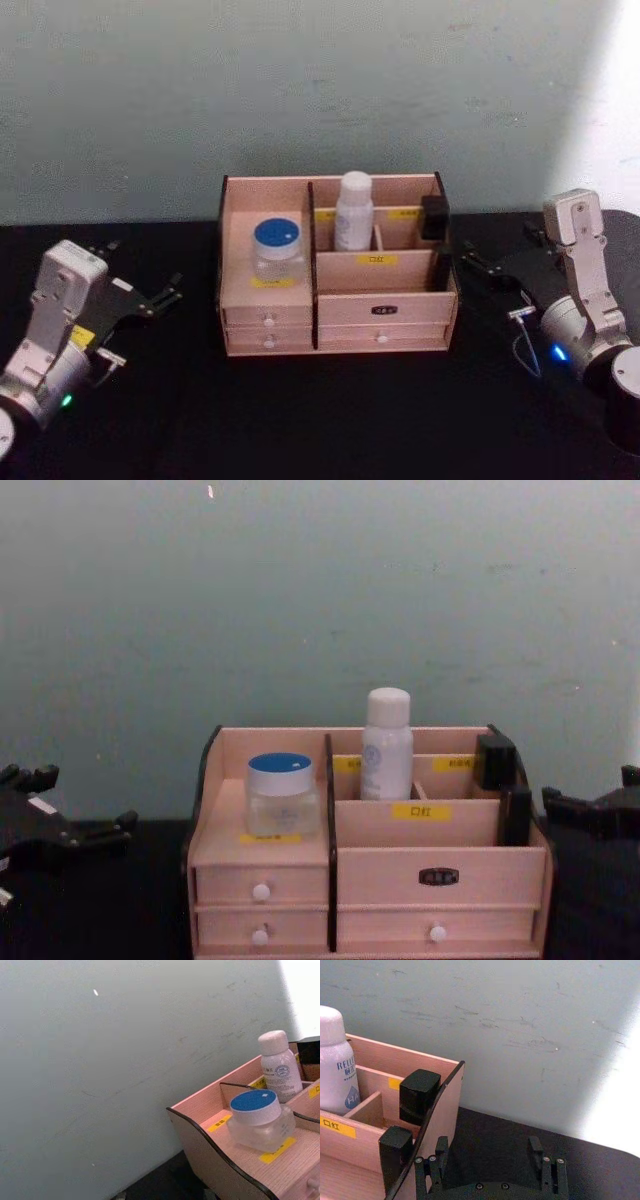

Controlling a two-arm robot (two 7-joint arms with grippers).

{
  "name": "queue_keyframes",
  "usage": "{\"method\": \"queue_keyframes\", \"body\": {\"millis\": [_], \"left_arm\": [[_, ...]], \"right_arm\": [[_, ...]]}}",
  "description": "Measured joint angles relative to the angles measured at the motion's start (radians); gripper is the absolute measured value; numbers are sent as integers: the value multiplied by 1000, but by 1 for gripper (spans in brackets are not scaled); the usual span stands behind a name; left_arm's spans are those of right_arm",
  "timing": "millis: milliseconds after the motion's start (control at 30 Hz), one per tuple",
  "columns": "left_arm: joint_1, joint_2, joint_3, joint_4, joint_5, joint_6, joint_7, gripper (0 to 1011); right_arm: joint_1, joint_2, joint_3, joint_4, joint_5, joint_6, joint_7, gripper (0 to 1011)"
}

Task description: Pick up the facial cleanser and watermelon frost from the table and place them into the tiered storage box.

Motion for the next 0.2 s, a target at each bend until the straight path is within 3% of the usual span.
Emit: {"method": "queue_keyframes", "body": {"millis": [200], "left_arm": [[0, 0, 0, 0, 0, 0, 0, 1001]], "right_arm": [[0, 0, 0, 0, 0, 0, 0, 1003]]}}
